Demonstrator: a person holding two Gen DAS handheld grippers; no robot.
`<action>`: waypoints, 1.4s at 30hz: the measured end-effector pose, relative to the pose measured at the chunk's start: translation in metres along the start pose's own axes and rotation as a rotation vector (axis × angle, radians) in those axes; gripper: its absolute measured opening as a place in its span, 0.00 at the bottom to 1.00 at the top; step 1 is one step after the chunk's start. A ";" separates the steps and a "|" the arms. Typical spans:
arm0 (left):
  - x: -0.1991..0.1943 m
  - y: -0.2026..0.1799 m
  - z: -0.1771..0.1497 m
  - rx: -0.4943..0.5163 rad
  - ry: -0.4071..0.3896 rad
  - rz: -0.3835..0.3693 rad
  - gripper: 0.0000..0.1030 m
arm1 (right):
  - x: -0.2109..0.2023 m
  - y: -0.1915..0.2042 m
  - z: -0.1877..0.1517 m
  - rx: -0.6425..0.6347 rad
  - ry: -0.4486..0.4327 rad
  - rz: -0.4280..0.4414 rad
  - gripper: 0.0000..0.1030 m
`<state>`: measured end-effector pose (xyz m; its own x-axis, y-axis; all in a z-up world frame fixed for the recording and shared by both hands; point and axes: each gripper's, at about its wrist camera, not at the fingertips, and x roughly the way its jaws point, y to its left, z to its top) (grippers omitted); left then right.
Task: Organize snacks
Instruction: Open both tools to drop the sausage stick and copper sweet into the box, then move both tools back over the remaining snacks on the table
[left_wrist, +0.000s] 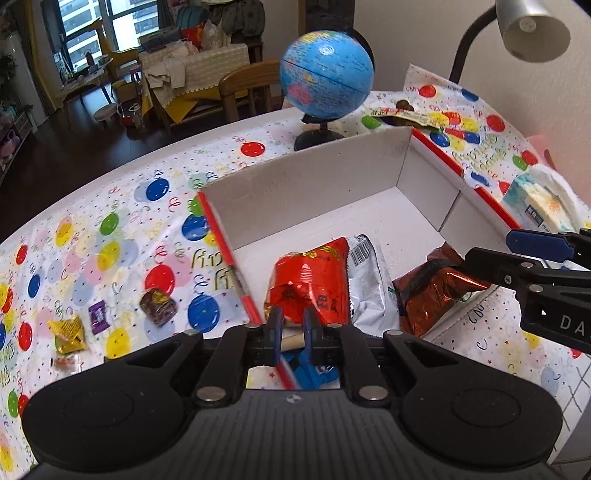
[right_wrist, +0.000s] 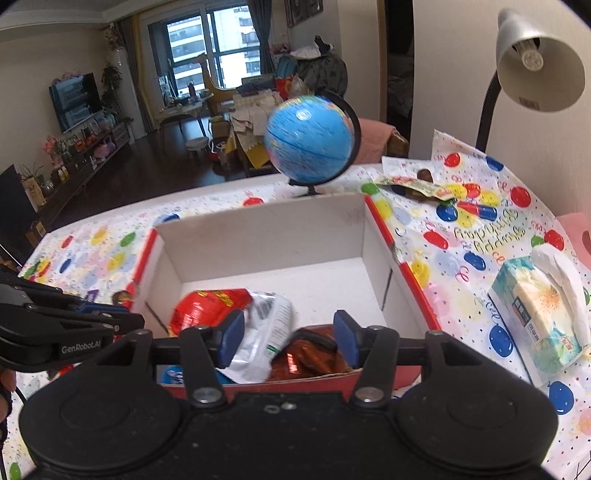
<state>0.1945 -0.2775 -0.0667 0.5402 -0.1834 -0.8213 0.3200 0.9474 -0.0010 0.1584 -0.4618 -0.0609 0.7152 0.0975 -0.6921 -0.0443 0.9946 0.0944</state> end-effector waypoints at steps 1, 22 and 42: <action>-0.004 0.003 -0.001 -0.004 -0.007 0.001 0.11 | -0.003 0.003 0.001 0.000 -0.006 0.002 0.54; -0.081 0.113 -0.051 -0.116 -0.111 0.006 0.68 | -0.044 0.116 0.005 -0.046 -0.089 0.098 0.67; -0.140 0.218 -0.112 -0.184 -0.185 0.019 0.81 | -0.068 0.223 -0.019 -0.056 -0.182 0.171 1.00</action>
<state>0.1017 -0.0161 -0.0156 0.6837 -0.1938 -0.7036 0.1704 0.9798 -0.1043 0.0871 -0.2462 -0.0062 0.8074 0.2614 -0.5289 -0.2102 0.9651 0.1560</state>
